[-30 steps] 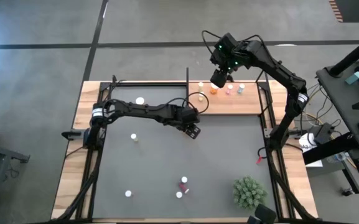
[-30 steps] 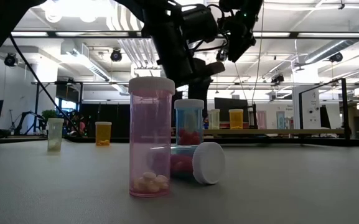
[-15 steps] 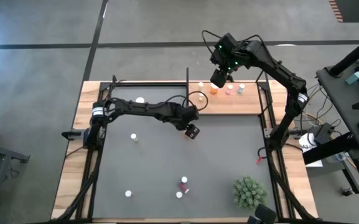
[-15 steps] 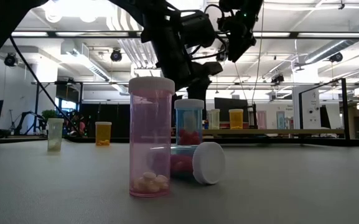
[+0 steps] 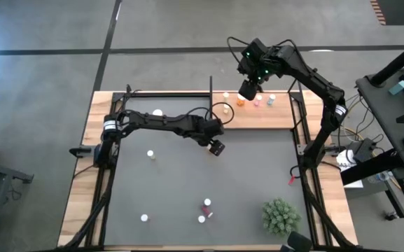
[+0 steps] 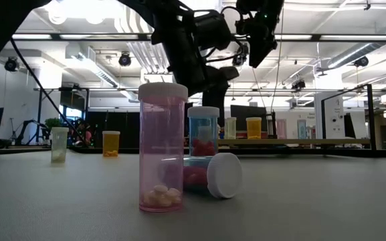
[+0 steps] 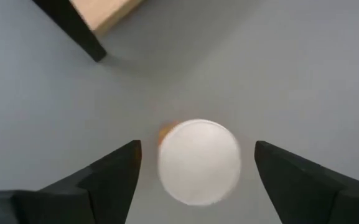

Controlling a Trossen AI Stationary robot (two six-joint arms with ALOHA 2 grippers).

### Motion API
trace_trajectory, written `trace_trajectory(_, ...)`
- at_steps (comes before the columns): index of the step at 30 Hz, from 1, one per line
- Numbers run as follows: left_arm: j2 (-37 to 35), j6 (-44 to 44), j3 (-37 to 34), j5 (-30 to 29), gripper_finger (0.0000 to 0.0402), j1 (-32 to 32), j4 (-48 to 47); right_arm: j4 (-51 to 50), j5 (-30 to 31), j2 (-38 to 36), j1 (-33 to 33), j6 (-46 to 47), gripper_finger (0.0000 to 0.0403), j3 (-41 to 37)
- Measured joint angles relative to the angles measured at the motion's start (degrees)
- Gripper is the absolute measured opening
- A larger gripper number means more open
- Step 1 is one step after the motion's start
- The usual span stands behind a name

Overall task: Pick and place medicine bottles onto shelf by color
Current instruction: Put the bottom orange medicine bottle on the shelf aligned with the other orange medicine bottle

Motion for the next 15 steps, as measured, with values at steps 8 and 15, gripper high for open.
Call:
trace_trajectory(8, -4.4, 0.0, 0.3, 0.2, 0.0297, 0.3, -0.4, -0.7, -0.2, 0.0, 0.4, -0.3, 0.0196, 0.0)
trace_trajectory(15, -12.3, 1.5, -0.5, -1.2, 0.0297, -0.5, -7.3, -6.9, -10.4, -0.4, 2.7, 2.0, 0.0196, -0.8)
